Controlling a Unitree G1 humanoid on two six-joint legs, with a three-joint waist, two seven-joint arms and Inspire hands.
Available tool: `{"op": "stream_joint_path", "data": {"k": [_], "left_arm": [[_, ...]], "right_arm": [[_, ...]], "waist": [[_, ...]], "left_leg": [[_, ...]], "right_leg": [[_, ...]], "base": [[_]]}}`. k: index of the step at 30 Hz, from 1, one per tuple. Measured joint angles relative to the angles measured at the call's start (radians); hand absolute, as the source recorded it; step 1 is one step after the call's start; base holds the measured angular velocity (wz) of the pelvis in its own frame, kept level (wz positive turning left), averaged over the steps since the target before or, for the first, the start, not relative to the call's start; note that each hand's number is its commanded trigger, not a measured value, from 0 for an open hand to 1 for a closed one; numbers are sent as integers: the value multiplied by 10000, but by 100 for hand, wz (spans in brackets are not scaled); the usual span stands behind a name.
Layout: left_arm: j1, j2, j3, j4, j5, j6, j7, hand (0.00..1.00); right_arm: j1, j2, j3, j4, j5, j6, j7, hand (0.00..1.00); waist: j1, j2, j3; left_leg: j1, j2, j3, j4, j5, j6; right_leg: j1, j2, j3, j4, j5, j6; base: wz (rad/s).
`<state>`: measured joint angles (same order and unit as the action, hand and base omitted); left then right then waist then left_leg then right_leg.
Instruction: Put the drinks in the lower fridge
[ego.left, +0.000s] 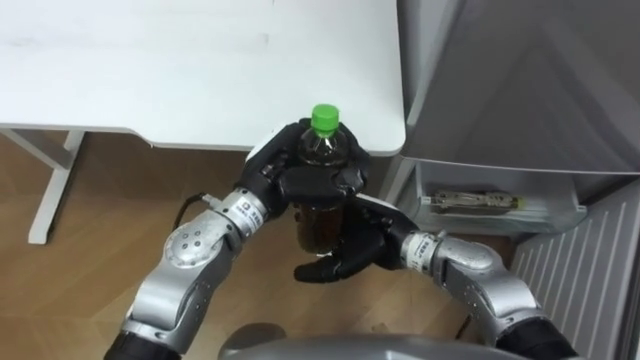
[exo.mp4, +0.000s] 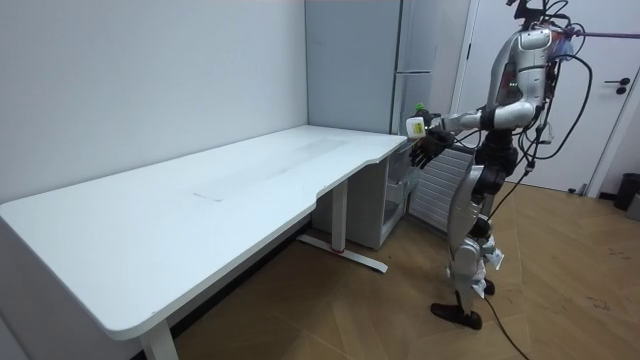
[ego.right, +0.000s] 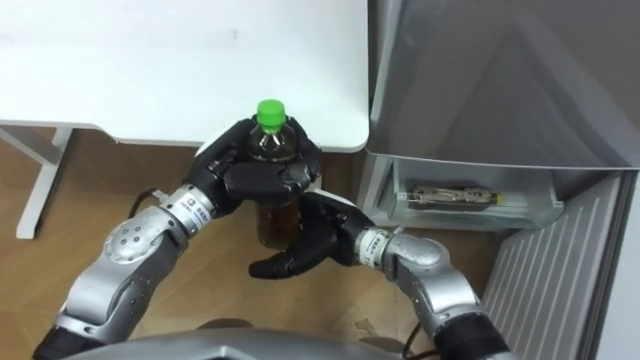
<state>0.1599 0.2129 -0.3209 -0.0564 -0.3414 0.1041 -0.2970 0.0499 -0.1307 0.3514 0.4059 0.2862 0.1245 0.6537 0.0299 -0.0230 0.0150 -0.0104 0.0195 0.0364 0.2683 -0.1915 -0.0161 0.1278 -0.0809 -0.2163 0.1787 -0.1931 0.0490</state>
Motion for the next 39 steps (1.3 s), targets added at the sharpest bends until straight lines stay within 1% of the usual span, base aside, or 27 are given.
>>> {"op": "stream_joint_path", "data": {"k": [3,7,12,13,14,15,16,17,21,24,26,28,29,30,31,33,36,39], "left_arm": [[22,0,-29,0,10,9,-84,100],[23,7,-15,0,11,10,-393,100],[24,10,-152,0,23,28,-504,100],[24,10,-173,1,39,48,-509,100],[25,10,-174,7,70,64,-512,100],[25,11,-174,17,71,64,-512,100],[25,13,-173,42,71,64,-511,100],[25,13,-173,67,71,64,-509,100],[25,13,-174,99,63,64,-501,100],[25,-1,-171,193,-49,87,-476,100],[25,-12,-150,236,-215,201,-460,100],[25,-11,-145,259,-366,220,-449,100],[25,-10,-147,267,-414,264,-444,92],[25,-10,-150,269,-425,289,-444,64],[25,-11,-149,293,-508,339,-442,55],[25,-35,-149,307,-711,403,-363,0],[25,-42,-153,309,-814,403,-334,0],[24,-34,-149,309,-804,399,-320,0]], "right_arm": [[19,-21,28,-64,495,60,-105,0],[82,-169,139,-280,1182,74,-217,0],[82,-193,232,-281,1855,74,-492,0],[82,-193,285,-281,1904,74,-565,43],[82,-195,325,-281,1934,74,-630,70],[82,-198,355,-281,1941,74,-657,75],[82,-202,397,-281,1962,73,-710,75],[82,-208,417,-280,1989,73,-768,100],[82,-236,507,-280,2188,69,-941,100],[82,-283,644,-280,2196,-15,-995,100],[82,-374,810,-295,2195,-152,-991,100],[82,-431,921,-296,2184,-271,-990,100],[82,-476,1001,-297,2128,-360,-990,100],[82,-495,1026,-297,2106,-380,-986,100],[82,-536,1063,-297,2107,-400,-986,100],[82,-558,1073,-297,2108,-411,-987,100],[82,-560,1067,-297,2109,-426,-990,100],[82,-559,1082,-296,2173,-358,-989,100]], "waist": [[-6,58,-6],[34,108,-36],[37,82,-54],[36,67,-63],[29,61,-66],[28,61,-67],[27,62,-66],[28,61,-66],[29,60,-64],[29,59,-63],[30,58,-62],[28,59,-62],[28,59,-62],[29,58,-61],[29,59,-60],[29,59,-58],[29,59,-57],[29,59,-56]], "left_leg": [[10,8,0,-14,1,1],[25,8,11,-16,4,6],[36,8,15,-15,8,10],[47,8,18,-11,8,10],[65,9,24,-5,8,10],[73,8,29,-4,9,10],[82,8,33,-8,9,10],[86,9,33,-13,8,10],[92,9,33,-30,8,9],[138,9,45,-93,9,9],[165,12,58,-116,8,8],[164,13,66,-125,8,9],[166,13,68,-128,8,8],[166,13,68,-130,8,9],[166,13,71,-137,8,9],[165,14,72,-145,8,8],[167,15,77,-152,8,8],[167,15,86,-157,8,8]], "right_leg": [[-5,1,1,68,0,1],[-6,1,19,84,0,0],[-12,1,19,83,0,0],[-12,1,19,82,0,0],[-10,1,19,82,0,0],[-11,0,22,80,0,0],[-11,0,23,79,0,0],[-11,0,23,78,0,0],[-14,0,23,73,0,0],[-7,0,24,71,0,0],[-1,0,23,71,0,1],[-4,0,23,71,0,1],[-4,0,23,71,0,0],[-5,0,22,71,0,0],[-9,0,22,70,0,1],[-14,0,21,69,0,1],[-17,0,20,68,0,1],[-24,0,20,68,0,1]], "base": [[0],[0],[0],[0],[0],[0],[0],[0],[0],[0],[0],[0],[0],[0],[0],[0],[0],[0]]}}
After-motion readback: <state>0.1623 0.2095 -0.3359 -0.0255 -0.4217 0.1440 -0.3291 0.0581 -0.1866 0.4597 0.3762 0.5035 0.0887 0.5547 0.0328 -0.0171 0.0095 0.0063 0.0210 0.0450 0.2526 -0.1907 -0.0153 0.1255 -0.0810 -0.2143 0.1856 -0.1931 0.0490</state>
